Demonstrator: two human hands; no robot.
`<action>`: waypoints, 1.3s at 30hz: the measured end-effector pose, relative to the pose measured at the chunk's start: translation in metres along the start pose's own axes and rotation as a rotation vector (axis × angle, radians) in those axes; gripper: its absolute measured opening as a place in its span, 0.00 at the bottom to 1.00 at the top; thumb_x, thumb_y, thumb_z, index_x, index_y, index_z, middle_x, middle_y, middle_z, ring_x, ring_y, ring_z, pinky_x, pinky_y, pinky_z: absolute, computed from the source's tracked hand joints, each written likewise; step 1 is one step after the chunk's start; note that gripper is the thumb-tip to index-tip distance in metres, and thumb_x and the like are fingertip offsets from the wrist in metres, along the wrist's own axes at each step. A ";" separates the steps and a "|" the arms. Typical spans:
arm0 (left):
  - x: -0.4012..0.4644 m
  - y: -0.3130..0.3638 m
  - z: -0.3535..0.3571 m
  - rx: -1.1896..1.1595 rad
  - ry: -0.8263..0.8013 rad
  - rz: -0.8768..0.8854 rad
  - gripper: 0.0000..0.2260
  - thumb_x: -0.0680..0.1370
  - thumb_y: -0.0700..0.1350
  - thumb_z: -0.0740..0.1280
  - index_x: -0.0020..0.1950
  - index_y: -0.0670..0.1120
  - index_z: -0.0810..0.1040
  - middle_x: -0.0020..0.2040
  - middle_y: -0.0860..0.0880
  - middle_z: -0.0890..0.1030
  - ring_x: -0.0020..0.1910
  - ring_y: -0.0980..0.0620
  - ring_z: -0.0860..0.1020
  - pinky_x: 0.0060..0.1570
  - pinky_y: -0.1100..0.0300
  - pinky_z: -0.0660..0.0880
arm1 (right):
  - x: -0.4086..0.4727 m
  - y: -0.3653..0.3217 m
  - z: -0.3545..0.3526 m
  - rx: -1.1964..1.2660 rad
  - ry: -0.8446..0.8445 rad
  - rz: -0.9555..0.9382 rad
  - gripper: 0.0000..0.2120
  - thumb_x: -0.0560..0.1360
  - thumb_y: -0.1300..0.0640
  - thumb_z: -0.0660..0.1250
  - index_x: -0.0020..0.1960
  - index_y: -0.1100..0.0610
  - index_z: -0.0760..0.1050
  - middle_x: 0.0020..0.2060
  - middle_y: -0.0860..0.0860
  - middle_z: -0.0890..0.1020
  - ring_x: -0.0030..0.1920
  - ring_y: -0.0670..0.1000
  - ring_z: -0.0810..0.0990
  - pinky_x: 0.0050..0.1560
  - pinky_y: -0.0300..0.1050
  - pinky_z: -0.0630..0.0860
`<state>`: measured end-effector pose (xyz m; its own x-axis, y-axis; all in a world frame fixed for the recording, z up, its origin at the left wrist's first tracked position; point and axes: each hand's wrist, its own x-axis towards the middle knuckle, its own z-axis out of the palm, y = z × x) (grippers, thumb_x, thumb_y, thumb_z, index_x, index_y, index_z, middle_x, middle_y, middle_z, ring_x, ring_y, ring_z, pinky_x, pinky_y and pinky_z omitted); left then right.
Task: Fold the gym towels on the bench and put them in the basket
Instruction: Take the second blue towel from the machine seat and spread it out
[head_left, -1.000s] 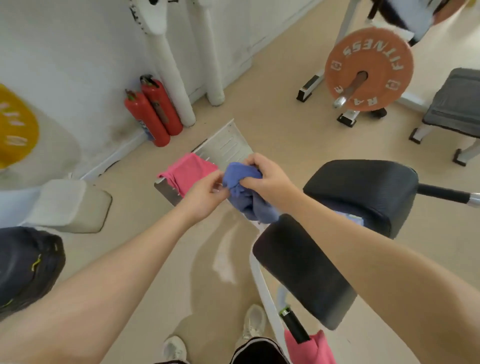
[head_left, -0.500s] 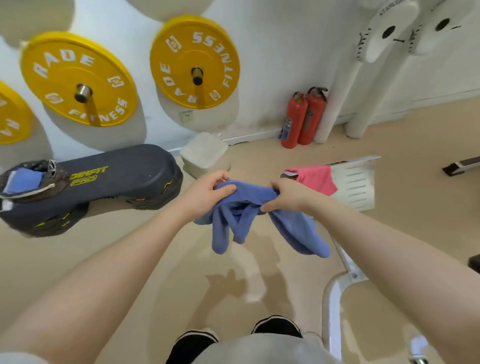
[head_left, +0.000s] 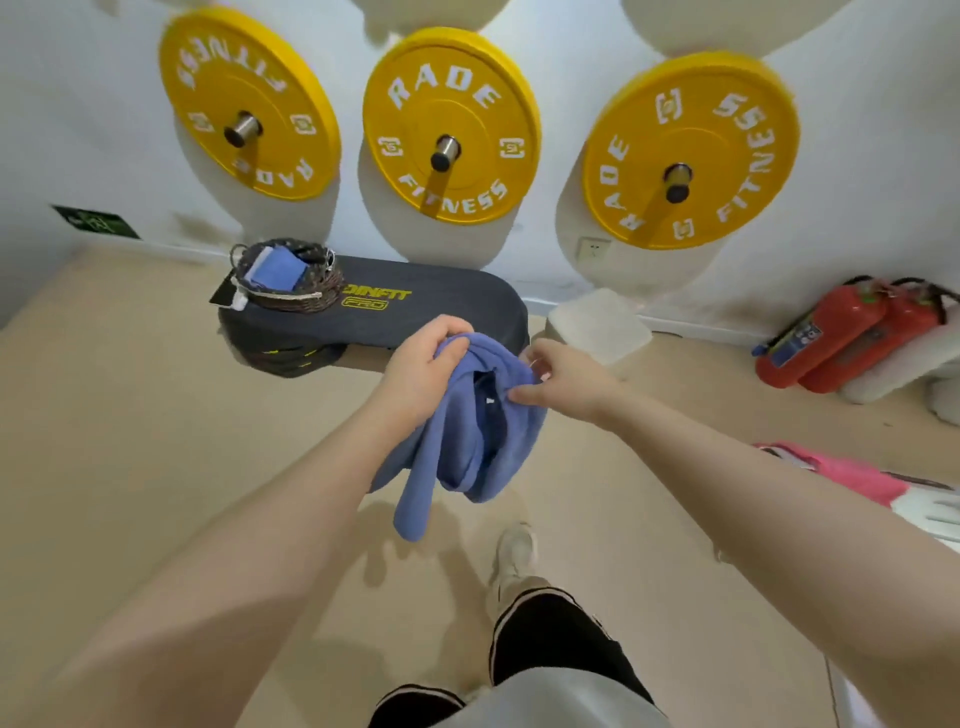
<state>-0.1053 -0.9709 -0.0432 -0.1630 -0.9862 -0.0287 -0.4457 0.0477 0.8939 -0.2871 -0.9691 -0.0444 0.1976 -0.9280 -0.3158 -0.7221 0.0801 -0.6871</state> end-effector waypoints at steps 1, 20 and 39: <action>0.012 -0.005 -0.007 -0.013 0.005 -0.016 0.07 0.80 0.40 0.58 0.48 0.48 0.74 0.40 0.57 0.75 0.39 0.61 0.73 0.36 0.75 0.67 | 0.017 -0.008 0.001 0.046 -0.039 -0.054 0.09 0.70 0.57 0.69 0.49 0.57 0.73 0.41 0.48 0.76 0.41 0.48 0.74 0.46 0.44 0.74; 0.317 -0.086 -0.142 -0.112 -0.024 -0.270 0.11 0.79 0.42 0.60 0.36 0.48 0.68 0.33 0.51 0.68 0.31 0.56 0.65 0.33 0.63 0.63 | 0.365 -0.098 -0.041 -0.002 0.129 -0.128 0.11 0.75 0.53 0.65 0.40 0.57 0.66 0.30 0.48 0.71 0.35 0.52 0.70 0.35 0.45 0.65; 0.485 -0.274 -0.246 0.408 -0.814 -0.167 0.08 0.76 0.42 0.67 0.38 0.47 0.71 0.30 0.54 0.67 0.29 0.60 0.67 0.31 0.68 0.62 | 0.521 -0.051 0.046 -0.258 0.040 0.433 0.06 0.72 0.59 0.62 0.37 0.54 0.67 0.37 0.53 0.75 0.40 0.56 0.71 0.39 0.44 0.68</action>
<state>0.1545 -1.5013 -0.1914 -0.5681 -0.5777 -0.5861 -0.7692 0.1197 0.6277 -0.1164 -1.4403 -0.2040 -0.1781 -0.8433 -0.5071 -0.8733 0.3729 -0.3134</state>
